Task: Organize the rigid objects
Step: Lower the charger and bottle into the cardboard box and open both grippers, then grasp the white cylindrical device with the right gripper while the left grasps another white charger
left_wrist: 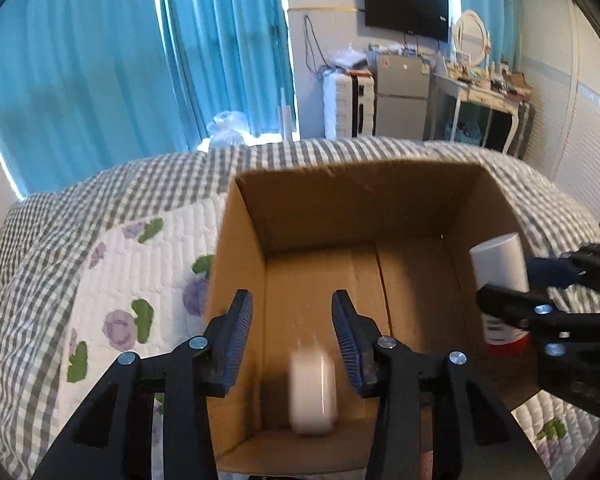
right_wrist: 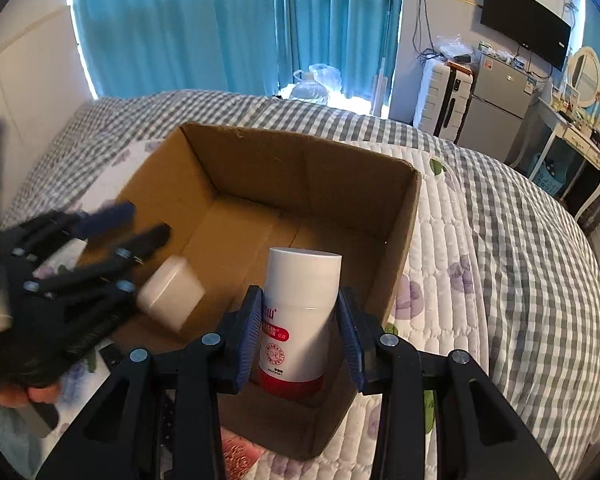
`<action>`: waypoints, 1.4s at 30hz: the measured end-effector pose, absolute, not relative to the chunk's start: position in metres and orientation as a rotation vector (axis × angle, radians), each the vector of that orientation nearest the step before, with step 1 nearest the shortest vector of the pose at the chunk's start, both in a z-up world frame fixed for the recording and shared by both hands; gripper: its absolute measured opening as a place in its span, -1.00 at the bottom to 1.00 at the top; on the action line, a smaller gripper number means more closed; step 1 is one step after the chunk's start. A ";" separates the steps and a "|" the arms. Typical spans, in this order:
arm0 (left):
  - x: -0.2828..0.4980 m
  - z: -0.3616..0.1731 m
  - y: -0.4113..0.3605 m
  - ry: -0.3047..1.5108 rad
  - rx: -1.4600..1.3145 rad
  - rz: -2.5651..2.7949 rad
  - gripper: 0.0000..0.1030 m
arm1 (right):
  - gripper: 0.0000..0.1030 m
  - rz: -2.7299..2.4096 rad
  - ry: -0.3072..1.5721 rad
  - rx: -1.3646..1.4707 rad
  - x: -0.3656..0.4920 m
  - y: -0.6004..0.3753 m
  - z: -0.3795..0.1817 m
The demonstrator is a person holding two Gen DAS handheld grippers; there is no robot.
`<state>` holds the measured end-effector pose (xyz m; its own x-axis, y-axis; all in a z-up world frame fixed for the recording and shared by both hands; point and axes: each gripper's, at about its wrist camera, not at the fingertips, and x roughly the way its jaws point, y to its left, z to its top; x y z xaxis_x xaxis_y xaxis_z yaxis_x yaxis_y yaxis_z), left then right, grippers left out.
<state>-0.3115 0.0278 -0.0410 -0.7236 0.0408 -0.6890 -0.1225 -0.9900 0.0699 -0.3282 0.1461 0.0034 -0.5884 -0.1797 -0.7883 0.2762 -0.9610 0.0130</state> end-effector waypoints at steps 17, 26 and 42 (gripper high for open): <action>-0.146 0.037 -0.006 0.190 -1.020 2.893 0.98 | 0.53 -2.718 0.328 1.105 -0.190 0.148 0.091; -0.068 -0.010 -0.007 0.153 -1.160 2.863 1.00 | 0.69 -2.581 0.371 1.131 -0.088 0.127 0.036; -0.079 -0.100 -0.032 0.070 -1.316 2.931 1.00 | 0.69 -2.326 0.555 1.425 -0.098 0.073 -0.109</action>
<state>-0.0788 -0.0316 -0.1000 -0.6624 -0.0838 -0.7445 0.0480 -0.9964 0.0694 -0.0984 0.0727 -0.1089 -0.4295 -0.0949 -0.8981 0.4902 -0.8597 -0.1436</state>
